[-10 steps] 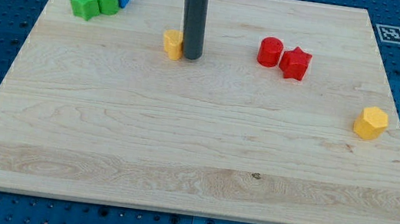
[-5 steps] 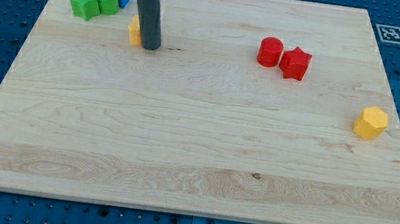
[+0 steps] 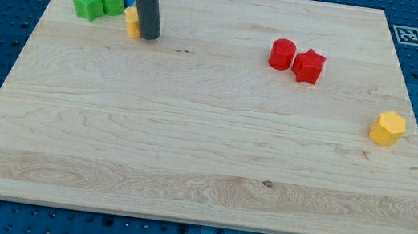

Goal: Move the yellow heart bottom right to the green circle

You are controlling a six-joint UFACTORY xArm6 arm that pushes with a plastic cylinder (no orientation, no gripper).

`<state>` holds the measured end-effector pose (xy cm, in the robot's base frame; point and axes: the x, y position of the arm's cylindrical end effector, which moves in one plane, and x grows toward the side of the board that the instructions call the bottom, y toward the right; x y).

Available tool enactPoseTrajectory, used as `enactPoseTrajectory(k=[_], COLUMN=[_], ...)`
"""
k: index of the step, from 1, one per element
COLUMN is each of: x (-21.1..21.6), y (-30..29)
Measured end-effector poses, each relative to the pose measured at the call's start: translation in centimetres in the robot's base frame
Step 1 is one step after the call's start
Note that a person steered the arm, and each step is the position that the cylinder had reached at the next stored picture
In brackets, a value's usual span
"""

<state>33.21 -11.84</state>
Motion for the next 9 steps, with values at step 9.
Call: enactPoseTrajectory(k=[9], x=[-3.3], y=[-0.3])
